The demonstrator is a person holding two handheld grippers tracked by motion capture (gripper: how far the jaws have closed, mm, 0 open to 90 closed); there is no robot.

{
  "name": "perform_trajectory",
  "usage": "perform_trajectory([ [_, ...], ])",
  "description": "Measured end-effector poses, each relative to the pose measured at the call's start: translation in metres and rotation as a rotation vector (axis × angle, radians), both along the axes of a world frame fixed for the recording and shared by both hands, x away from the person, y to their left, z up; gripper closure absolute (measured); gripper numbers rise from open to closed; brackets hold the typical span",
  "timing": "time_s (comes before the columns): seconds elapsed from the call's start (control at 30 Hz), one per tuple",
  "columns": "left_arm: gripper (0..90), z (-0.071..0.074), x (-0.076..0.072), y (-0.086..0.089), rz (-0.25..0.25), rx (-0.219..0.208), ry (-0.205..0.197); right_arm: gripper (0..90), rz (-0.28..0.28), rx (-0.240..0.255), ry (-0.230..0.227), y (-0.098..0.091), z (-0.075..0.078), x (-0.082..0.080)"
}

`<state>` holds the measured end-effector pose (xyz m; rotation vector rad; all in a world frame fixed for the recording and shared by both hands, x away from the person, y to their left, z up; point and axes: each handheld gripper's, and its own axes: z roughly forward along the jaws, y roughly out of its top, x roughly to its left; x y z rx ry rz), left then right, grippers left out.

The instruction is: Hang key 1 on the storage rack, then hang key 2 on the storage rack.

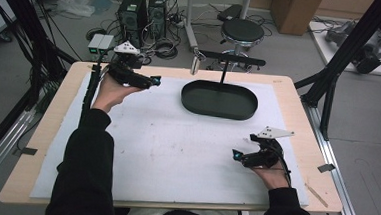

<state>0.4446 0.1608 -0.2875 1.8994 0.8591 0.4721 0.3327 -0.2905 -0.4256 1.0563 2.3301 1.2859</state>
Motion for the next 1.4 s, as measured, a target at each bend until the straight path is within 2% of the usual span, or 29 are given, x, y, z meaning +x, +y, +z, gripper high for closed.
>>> perform_trajectory([
  [0.17, 6.3, -0.007, -0.007, 0.006, -0.002, 0.0, 0.014, 0.8, -0.001, -0.004, 0.001, 0.0, 0.0, 0.0],
  [0.3, 6.3, -0.012, -0.011, 0.01, -0.009, 0.02, 0.035, 0.8, -0.001, -0.004, 0.004, 0.001, 0.0, 0.0],
  [0.47, 6.3, -0.017, -0.017, 0.015, -0.017, 0.012, 0.045, 0.9, 0.002, -0.009, -0.005, 0.001, -0.001, 0.001],
  [0.9, 6.3, -0.024, -0.031, 0.028, -0.039, 0.015, 0.088, 0.8, 0.001, -0.016, 0.006, 0.002, -0.001, 0.0],
  [1.27, 6.3, -0.03, -0.051, 0.056, -0.014, 0.031, 0.092, 0.8, 0.001, -0.019, 0.005, 0.002, -0.002, 0.0],
  [1.4, 6.3, -0.035, -0.061, 0.071, 0.012, 0.019, 0.098, 0.9, 0.0, -0.024, 0.006, 0.003, -0.002, 0.0],
])
